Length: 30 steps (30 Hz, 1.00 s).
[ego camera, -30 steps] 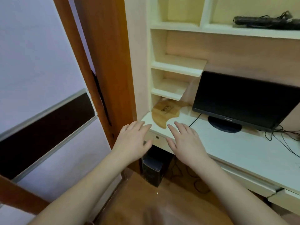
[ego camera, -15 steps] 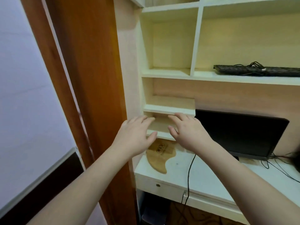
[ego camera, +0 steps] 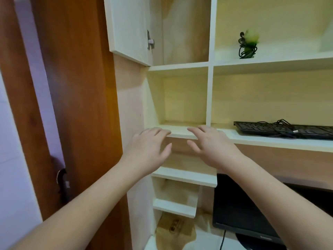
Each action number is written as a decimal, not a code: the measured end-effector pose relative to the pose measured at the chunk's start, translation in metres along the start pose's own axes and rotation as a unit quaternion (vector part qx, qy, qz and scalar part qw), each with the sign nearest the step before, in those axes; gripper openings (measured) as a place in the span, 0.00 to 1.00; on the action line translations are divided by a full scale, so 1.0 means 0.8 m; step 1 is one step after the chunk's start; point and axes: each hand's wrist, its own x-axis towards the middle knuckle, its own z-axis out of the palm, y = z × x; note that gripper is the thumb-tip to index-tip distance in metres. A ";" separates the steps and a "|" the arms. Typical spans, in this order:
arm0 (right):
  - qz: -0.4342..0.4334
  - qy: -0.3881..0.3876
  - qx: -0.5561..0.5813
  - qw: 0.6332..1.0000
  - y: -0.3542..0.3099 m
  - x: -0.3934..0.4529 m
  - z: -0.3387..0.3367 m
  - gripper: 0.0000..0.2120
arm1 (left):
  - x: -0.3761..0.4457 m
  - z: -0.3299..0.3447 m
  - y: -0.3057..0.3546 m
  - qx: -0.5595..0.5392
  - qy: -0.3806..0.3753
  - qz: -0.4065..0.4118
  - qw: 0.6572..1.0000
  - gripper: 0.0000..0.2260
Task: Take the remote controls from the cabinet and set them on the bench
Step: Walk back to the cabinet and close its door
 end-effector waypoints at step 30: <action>-0.190 0.366 0.029 0.910 -0.123 0.265 -0.163 0.22 | 0.112 -0.150 -0.146 -0.072 0.299 -0.019 0.951 0.25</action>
